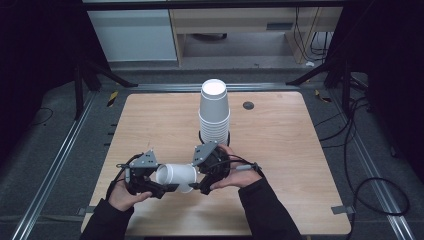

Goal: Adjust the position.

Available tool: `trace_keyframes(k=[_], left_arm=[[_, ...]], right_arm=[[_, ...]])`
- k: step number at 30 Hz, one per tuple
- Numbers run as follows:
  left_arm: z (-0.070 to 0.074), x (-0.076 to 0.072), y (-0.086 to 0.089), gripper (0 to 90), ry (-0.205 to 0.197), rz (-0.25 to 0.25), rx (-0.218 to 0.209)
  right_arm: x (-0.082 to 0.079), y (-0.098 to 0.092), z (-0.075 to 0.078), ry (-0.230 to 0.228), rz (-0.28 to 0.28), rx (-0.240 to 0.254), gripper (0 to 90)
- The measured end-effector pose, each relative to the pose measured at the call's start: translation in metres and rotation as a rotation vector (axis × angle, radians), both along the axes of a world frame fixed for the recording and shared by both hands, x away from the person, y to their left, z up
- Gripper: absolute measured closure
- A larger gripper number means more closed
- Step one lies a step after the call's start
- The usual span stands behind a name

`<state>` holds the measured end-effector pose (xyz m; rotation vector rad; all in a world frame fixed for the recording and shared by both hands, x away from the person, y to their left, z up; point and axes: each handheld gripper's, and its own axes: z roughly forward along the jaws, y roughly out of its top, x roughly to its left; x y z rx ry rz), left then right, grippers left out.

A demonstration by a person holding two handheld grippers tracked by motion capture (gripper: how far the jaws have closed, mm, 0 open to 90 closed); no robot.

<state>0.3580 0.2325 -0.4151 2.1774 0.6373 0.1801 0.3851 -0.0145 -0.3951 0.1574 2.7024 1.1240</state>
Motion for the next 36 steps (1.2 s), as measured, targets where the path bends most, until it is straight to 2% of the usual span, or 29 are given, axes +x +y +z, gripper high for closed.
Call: trace_keyframes(k=[7, 10, 11, 12, 15, 23, 29, 36], left_arm=[[0.005, 0.000, 0.008, 20.8, -0.038, 0.023, -0.091], [0.006, 0.000, 0.011, 20.8, -0.048, 0.022, -0.133], [0.006, 0.000, 0.011, 20.7, -0.048, 0.022, -0.133], [0.006, 0.000, 0.012, 20.7, -0.057, 0.021, -0.159], [0.006, -0.001, 0.014, 20.7, -0.061, 0.009, -0.197], [0.006, -0.002, 0.013, 20.6, -0.073, -0.025, -0.262], [0.007, -0.003, 0.014, 20.6, -0.064, -0.059, -0.311], [0.008, -0.004, 0.011, 20.6, -0.065, -0.089, -0.335]], right_arm=[[0.000, -0.021, 0.003, 0.009, -0.050, 0.094, 5.1], [0.000, -0.029, 0.001, 0.022, -0.074, 0.124, 5.1], [-0.001, -0.031, 0.000, 0.028, -0.082, 0.134, 5.1], [-0.001, -0.033, -0.002, 0.032, -0.085, 0.144, 5.1], [-0.002, -0.037, -0.007, 0.051, -0.096, 0.168, 5.2], [-0.008, -0.043, -0.022, 0.109, -0.098, 0.239, 5.4], [-0.010, -0.046, -0.031, 0.154, -0.093, 0.292, 4.6], [-0.012, -0.039, -0.036, 0.172, -0.070, 0.307, 4.2]])
